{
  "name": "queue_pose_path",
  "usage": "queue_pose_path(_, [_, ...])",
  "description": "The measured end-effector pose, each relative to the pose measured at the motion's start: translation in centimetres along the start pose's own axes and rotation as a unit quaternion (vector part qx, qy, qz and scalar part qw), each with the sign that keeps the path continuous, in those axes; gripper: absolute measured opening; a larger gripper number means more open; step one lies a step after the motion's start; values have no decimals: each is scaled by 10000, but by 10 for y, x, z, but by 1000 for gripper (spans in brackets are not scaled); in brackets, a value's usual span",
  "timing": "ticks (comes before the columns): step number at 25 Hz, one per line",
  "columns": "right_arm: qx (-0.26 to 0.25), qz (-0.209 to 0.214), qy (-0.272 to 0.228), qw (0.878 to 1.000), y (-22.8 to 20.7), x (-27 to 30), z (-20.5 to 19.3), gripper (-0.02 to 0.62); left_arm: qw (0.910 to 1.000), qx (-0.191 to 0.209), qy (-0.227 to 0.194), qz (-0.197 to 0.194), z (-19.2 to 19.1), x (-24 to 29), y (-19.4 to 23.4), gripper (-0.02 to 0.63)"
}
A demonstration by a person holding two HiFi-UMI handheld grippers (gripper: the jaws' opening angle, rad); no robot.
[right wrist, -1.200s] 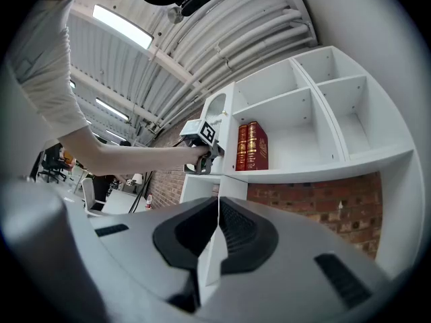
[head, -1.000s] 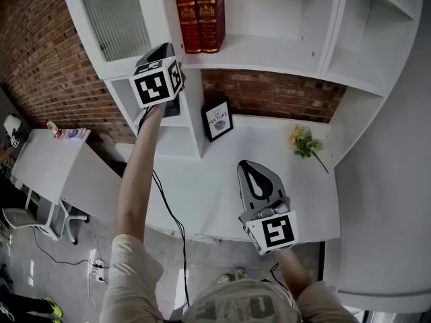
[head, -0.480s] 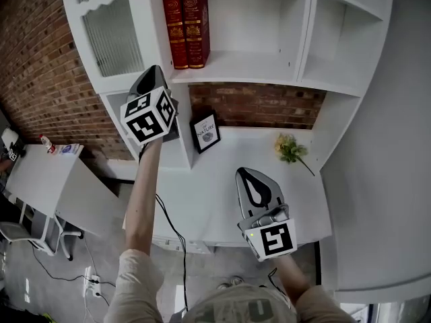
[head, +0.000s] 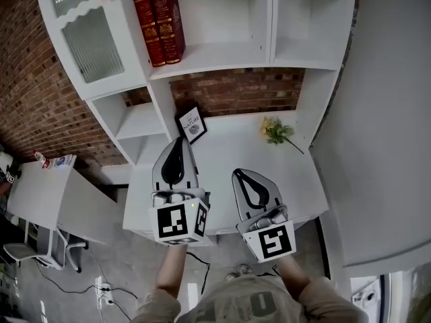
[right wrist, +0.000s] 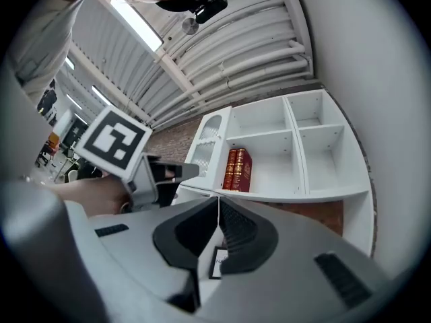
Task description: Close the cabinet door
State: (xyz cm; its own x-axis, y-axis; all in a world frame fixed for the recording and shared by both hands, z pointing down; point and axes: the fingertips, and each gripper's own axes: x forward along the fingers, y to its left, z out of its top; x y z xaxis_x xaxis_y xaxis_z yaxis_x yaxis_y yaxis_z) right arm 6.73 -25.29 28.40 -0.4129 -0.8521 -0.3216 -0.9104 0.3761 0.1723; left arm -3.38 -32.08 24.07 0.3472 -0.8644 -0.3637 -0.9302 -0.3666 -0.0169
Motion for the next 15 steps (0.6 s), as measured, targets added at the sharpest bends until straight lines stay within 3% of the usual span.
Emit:
queue_pose_path(6, [-8, 34, 76, 10000, 12, -26, 0, 17, 9998, 180, 27, 51, -26, -65, -53, 14])
queue_pose_path(10, [-245, -36, 234, 9994, 10, -36, -6, 17, 9986, 277, 439, -38, -49, -79, -58, 14])
queue_pose_path(15, [-481, -42, 416, 9980, 10, -40, -12, 17, 9976, 395, 563, -51, -53, -80, -56, 14])
